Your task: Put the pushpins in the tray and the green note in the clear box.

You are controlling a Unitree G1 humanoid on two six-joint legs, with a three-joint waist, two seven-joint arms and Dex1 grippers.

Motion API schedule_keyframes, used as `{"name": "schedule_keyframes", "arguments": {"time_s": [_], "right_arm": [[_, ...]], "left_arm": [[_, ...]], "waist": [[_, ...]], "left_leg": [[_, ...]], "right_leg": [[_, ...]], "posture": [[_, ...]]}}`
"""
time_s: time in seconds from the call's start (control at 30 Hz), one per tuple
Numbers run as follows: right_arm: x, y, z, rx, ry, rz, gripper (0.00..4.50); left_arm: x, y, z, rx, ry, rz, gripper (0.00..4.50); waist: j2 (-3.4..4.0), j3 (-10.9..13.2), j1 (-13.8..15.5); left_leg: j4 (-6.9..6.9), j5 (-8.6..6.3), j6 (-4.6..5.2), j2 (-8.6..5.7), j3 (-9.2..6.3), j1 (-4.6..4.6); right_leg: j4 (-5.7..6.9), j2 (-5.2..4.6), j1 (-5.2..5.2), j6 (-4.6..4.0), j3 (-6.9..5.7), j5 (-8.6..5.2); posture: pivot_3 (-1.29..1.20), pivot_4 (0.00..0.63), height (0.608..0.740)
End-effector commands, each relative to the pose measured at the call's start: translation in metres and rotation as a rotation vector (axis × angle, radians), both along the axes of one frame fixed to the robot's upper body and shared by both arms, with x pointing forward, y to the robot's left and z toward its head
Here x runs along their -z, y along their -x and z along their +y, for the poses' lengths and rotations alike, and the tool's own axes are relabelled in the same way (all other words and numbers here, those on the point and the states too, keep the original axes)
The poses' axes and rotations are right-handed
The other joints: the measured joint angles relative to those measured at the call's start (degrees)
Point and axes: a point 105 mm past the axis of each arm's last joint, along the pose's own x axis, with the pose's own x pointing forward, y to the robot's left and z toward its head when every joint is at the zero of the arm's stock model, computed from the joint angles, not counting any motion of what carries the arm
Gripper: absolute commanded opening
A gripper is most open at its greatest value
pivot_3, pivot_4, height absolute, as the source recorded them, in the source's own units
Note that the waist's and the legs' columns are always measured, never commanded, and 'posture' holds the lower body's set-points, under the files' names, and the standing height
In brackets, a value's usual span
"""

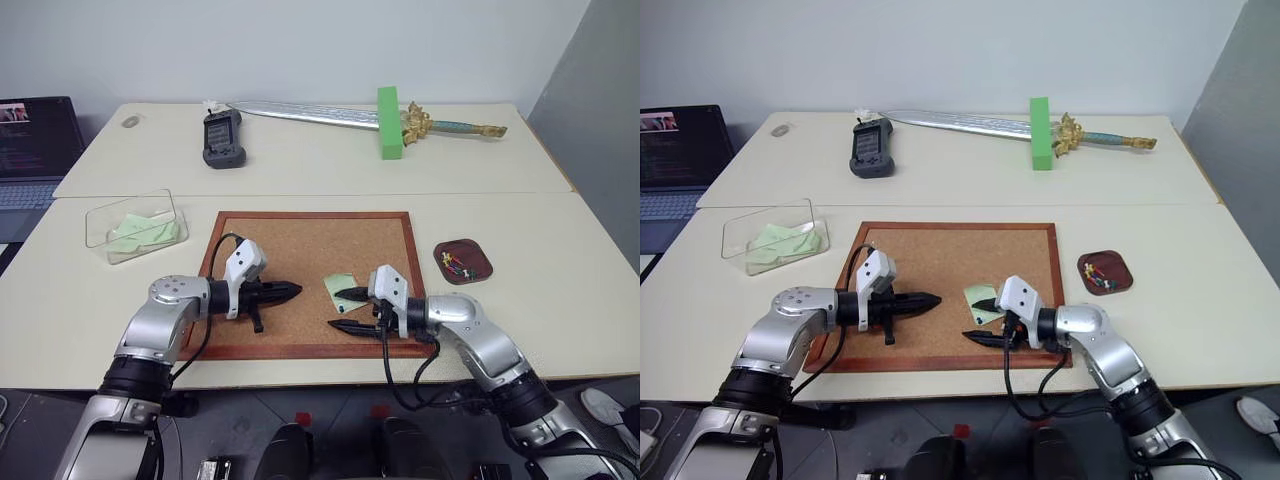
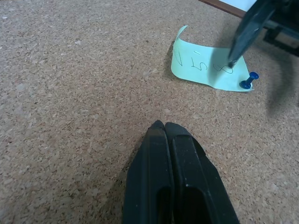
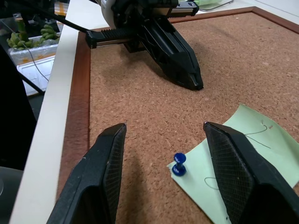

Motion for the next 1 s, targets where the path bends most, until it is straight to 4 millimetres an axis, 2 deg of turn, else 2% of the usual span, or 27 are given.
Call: {"name": "schedule_keyframes", "arguments": {"time_s": [0.03, 0.13, 0.23, 0.53, 0.57, 0.77, 1.0], "right_arm": [[-0.008, -0.004, 0.003, -0.016, -0.019, -0.041, 2.8], [-0.007, -0.005, 0.004, -0.019, -0.019, -0.037, 2.8], [-0.006, -0.005, 0.003, -0.018, -0.021, -0.035, 2.26], [-0.007, -0.005, -0.003, -0.01, -0.024, -0.033, 0.18], [-0.006, -0.006, -0.004, -0.006, -0.021, -0.034, 0.07], [-0.009, -0.013, -0.007, 0.026, -0.022, -0.06, 0.07], [-0.041, -0.007, -0.005, -0.004, -0.071, -0.121, 0.07]], "left_arm": [[0.007, 0.005, 0.001, 0.001, -0.023, 0.029, 0.0], [0.007, 0.005, 0.001, 0.0, -0.022, 0.03, 0.0], [0.006, 0.004, 0.001, 0.0, -0.022, 0.029, 0.0], [0.007, 0.005, -0.002, 0.006, -0.02, 0.034, 0.0], [0.007, 0.005, -0.002, 0.006, -0.02, 0.035, 0.0], [0.007, 0.004, -0.003, 0.005, -0.019, 0.031, 0.0], [0.007, 0.005, -0.002, 0.001, -0.019, 0.031, 0.0]], "waist": [[0.0, 0.0, 0.0], [0.0, 0.0, 0.0], [0.0, 0.0, 0.0], [0.0, 0.0, 0.0], [0.0, 0.0, 0.0], [0.0, 0.0, 0.0], [0.0, 0.01, 0.01]], "left_leg": [[0.0, 0.0, 0.0, 0.0, 0.0, 0.0], [0.0, 0.0, 0.0, 0.0, 0.01, 0.0], [0.0, 0.0, 0.0, -0.01, 0.0, 0.01], [0.0, 0.0, 0.0, -0.01, 0.01, 0.0], [0.0, 0.0, 0.0, -0.01, 0.0, 0.0], [0.0, 0.0, 0.0, -0.01, 0.01, 0.0], [0.01, 0.0, 0.0, 0.0, -0.02, -0.04]], "right_leg": [[0.0, 0.0, -0.01, 0.0, 0.01, 0.0], [0.0, 0.0, -0.02, 0.0, 0.02, 0.0], [0.01, 0.0, -0.02, 0.0, 0.01, 0.0], [0.01, 0.0, -0.02, 0.0, 0.01, 0.0], [0.01, 0.0, -0.02, 0.0, 0.01, 0.0], [0.01, 0.0, -0.02, 0.0, 0.02, 0.0], [0.01, -0.02, -0.05, 0.0, 0.03, 0.0]], "posture": [[0.0, 0.15, 0.74], [0.0, 0.15, 0.74], [0.0, 0.15, 0.74], [0.0, 0.15, 0.74], [0.0, 0.15, 0.74], [0.0, 0.15, 0.74], [0.0, 0.15, 0.74]]}}
